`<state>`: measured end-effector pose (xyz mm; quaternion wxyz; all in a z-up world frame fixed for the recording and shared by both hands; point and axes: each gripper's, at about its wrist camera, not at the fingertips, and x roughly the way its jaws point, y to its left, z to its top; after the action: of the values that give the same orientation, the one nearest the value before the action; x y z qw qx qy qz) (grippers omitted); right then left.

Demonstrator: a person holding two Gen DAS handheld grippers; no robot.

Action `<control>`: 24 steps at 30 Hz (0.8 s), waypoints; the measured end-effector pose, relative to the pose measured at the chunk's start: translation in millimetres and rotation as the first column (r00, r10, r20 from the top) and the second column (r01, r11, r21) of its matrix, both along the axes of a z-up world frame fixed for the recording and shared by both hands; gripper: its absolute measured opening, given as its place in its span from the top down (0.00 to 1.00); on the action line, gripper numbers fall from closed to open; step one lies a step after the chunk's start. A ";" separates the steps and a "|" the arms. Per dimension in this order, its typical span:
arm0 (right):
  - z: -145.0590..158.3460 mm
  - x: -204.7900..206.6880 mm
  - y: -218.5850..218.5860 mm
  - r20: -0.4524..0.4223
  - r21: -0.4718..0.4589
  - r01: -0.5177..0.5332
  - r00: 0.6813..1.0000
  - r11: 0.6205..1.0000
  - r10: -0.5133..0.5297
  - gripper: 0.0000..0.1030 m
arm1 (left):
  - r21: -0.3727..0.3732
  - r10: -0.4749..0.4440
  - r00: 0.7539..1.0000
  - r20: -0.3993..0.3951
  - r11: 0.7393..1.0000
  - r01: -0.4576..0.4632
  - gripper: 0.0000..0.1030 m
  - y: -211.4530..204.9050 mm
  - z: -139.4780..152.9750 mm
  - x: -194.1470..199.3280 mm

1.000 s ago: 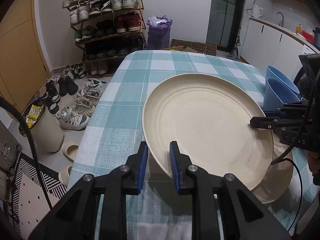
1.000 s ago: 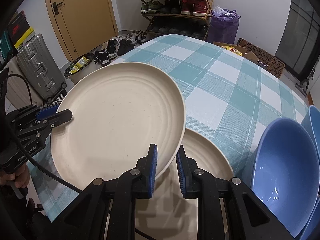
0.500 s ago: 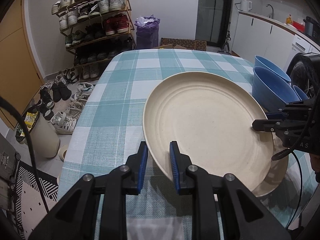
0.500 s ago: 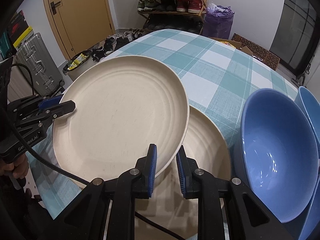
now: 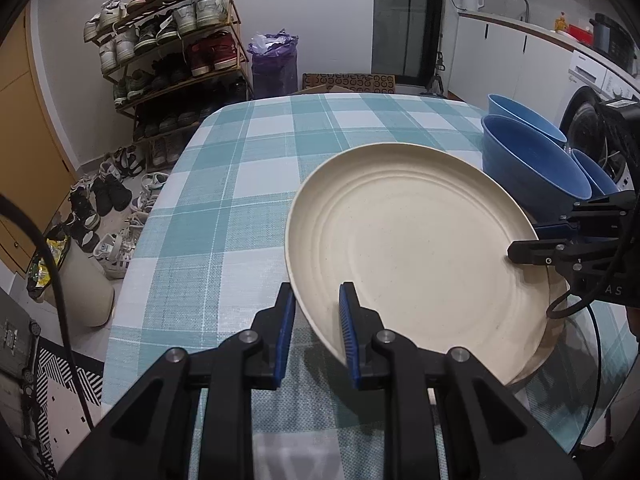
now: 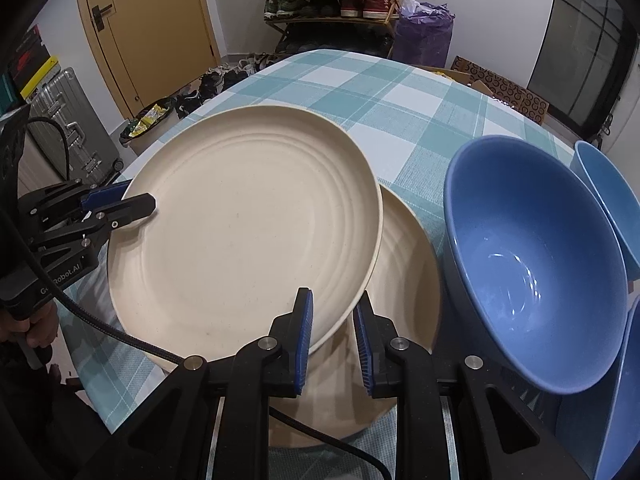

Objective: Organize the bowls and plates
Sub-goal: 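Lower the held cream plate onto the stacked cream plates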

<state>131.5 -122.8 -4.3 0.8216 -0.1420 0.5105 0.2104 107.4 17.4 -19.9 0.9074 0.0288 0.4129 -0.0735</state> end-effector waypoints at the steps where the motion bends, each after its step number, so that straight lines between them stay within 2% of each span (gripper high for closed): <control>1: -0.9 0.3 -1.4 -0.004 -0.001 0.002 1.000 1.000 -0.002 0.80 | -0.001 -0.004 1.000 0.000 1.000 0.004 0.80 -1.0 0.0 -0.5; 24: -0.7 -14.6 -32.2 -0.007 0.001 0.059 0.998 0.998 -0.059 0.79 | 0.031 -0.078 0.997 -0.026 0.996 0.079 0.80 -29.0 -7.8 -0.2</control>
<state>116.9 -155.0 -5.0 0.8258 -0.1257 0.5170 0.1871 107.1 -11.6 -27.8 0.8980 0.0585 0.4237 -0.1028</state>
